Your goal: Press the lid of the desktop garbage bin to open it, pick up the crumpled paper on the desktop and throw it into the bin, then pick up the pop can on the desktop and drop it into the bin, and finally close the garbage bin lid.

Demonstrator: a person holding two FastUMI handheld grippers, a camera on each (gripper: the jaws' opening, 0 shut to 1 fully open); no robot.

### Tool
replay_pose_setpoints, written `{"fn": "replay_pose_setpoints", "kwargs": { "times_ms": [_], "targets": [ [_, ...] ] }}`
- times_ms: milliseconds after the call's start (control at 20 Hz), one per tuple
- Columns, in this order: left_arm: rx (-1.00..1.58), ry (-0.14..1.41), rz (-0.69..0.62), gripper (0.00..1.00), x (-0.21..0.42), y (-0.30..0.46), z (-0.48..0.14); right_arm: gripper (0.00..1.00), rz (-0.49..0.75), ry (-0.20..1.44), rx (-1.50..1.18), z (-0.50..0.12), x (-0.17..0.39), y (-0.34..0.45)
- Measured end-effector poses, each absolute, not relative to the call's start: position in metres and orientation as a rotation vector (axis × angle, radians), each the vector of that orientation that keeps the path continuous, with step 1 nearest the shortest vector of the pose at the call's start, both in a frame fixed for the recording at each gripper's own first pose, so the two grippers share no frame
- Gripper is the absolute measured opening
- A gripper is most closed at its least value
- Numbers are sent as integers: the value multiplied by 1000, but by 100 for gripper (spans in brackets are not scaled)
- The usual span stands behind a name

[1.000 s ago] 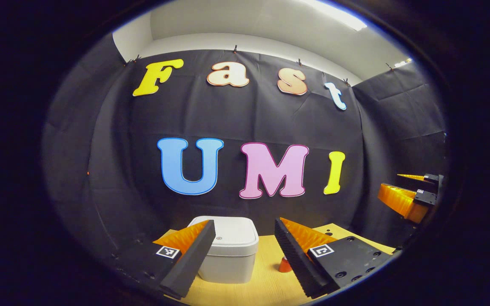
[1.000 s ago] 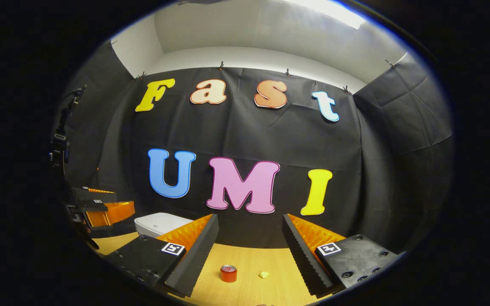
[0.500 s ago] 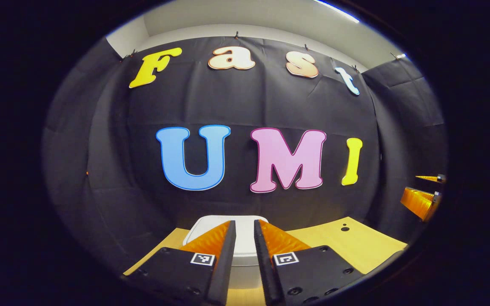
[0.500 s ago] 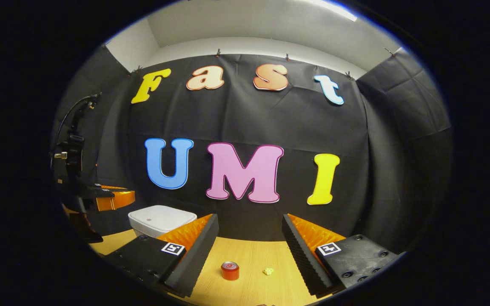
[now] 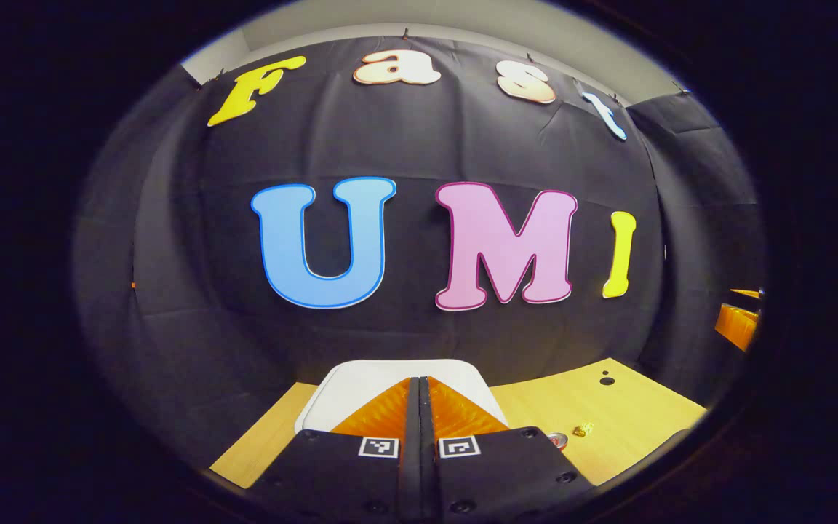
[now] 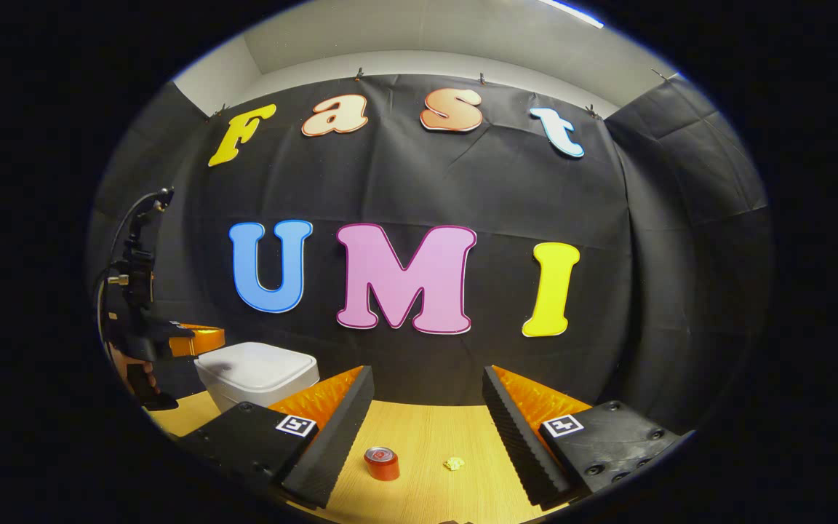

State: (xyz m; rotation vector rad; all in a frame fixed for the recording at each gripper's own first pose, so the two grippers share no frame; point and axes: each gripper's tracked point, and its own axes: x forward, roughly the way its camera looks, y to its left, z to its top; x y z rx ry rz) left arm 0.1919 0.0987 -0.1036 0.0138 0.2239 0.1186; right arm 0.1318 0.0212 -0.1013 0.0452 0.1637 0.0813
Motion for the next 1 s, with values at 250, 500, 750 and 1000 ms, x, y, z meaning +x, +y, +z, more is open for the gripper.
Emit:
{"fn": "replay_pose_setpoints", "kwargs": {
  "times_ms": [250, 500, 750, 1000],
  "targets": [
    [-27, 356, 193, 5, 203, 126, -147, 96, 85, 180, 21, -110, 137, 16],
    [4, 382, 174, 6, 205, 124, -161, 97, 76, 195, 19, -115, 139, 11],
    [11, 392, 155, 6, 203, 123, -166, 96, 77, 215, 7, -123, 132, 12],
    [55, 365, 147, 7, 204, 122, -155, 97, 80, 216, 1, -122, 121, 12]
  ]
}}
